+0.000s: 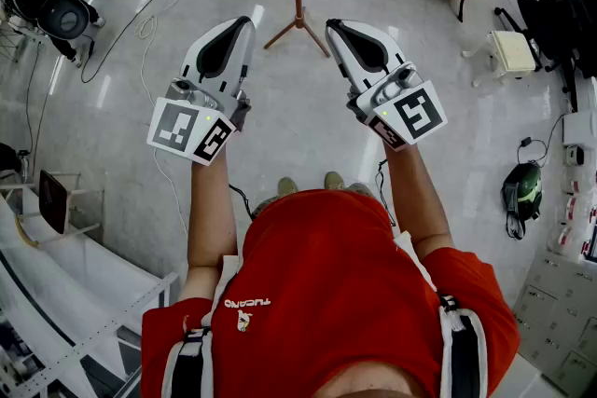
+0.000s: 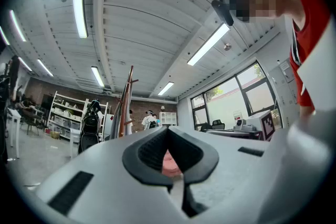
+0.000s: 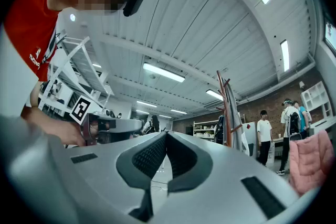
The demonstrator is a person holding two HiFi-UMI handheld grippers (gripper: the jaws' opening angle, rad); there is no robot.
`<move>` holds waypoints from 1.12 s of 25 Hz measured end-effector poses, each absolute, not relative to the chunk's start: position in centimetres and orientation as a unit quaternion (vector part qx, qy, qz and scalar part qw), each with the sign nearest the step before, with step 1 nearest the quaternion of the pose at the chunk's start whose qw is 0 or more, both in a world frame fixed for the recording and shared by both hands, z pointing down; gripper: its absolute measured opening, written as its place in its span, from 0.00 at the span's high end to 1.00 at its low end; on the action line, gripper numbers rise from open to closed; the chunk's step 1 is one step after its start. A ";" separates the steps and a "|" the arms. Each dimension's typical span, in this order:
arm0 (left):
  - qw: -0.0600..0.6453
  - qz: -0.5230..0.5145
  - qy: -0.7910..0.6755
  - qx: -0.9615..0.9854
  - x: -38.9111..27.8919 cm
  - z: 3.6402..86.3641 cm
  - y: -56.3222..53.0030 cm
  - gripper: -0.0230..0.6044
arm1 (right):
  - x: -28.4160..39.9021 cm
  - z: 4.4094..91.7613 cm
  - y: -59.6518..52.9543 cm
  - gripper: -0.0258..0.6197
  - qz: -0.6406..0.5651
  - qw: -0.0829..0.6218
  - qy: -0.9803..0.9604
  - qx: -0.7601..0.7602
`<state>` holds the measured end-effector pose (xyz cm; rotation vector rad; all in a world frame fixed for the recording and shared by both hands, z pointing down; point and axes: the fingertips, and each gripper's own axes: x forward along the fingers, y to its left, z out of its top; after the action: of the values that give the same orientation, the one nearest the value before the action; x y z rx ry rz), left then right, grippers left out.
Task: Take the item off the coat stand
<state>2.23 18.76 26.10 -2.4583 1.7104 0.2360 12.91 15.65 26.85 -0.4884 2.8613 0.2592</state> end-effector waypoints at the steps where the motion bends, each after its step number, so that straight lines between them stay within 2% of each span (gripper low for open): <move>1: 0.069 0.079 0.567 -0.817 1.9 26.1 18.9 0.95 | 12.5 26.8 15.8 0.92 0.087 0.114 0.976 -0.165; 19: 0.058 0.115 0.544 -0.829 -5.8 26.3 18.9 0.95 | 6.3 28.0 16.7 0.92 0.081 0.086 0.974 -0.195; 28: 0.048 0.109 0.544 -0.830 -8.4 27.6 14.0 0.94 | 4.0 28.7 12.1 0.92 0.082 0.086 0.973 -0.198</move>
<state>-8.41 13.97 27.63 -2.5323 1.6602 0.3315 4.02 12.06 28.70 -0.5902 2.9007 0.2441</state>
